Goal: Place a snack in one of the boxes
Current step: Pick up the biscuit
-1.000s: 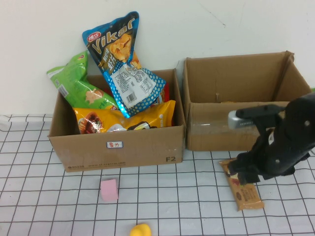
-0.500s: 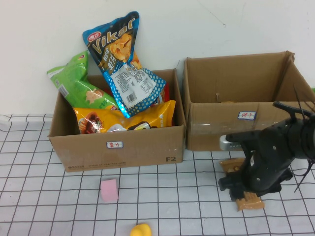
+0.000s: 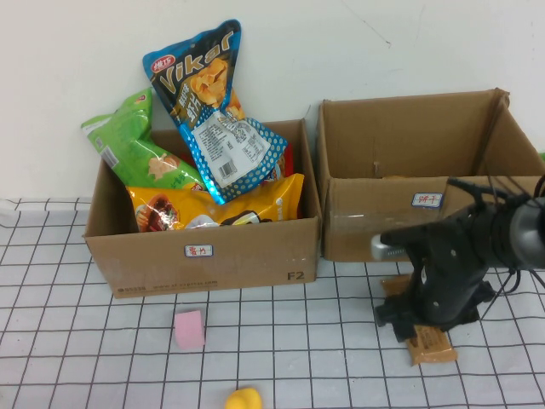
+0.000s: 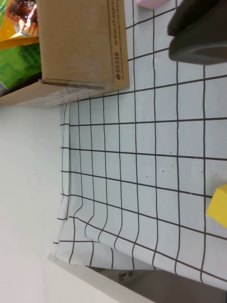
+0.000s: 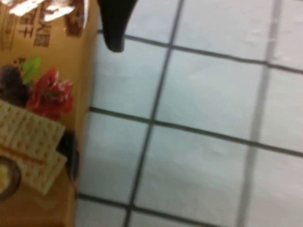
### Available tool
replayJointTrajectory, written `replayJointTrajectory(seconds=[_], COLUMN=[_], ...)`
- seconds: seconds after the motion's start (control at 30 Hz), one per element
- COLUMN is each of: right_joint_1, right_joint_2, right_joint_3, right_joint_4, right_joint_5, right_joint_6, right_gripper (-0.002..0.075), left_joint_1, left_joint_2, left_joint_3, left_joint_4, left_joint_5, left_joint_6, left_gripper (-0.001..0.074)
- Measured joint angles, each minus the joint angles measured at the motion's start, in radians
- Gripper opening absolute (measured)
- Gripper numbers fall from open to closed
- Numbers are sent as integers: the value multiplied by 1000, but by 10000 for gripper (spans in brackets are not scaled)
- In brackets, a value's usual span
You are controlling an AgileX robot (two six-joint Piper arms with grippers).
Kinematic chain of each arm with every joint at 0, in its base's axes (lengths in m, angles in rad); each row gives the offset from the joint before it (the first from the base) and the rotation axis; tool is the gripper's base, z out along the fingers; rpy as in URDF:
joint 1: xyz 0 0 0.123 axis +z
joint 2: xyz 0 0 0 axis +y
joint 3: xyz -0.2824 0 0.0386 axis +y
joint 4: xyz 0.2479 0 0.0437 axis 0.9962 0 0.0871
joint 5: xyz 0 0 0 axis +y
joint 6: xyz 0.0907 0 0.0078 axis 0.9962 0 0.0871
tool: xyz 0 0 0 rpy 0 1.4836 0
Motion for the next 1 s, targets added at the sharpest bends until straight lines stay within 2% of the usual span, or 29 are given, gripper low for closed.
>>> replayJointTrajectory(seconds=[0.27,0.7,0.77,0.83,1.0], right_joint_1=[-10,-21,-21,-19,2], right_joint_2=[38,61,62,62,23], right_joint_3=[-1,-4,-4,-5,-5], right_joint_4=[-53,-24,-12,-5,-4], right_joint_5=[-4,-21,-23,-23,31], right_joint_6=[0,1,1,-7,-29], right_gripper=[544,551,528,461,460], left_joint_1=[0,0,0,0,0], left_joint_2=[0,0,0,0,0], left_joint_3=[0,0,0,0,0], left_joint_4=[0,0,0,0,0], left_joint_5=[0,0,0,0,0], left_joint_6=[4,4,4,4,4], left_gripper=[-1,-1,-1,-1,-1])
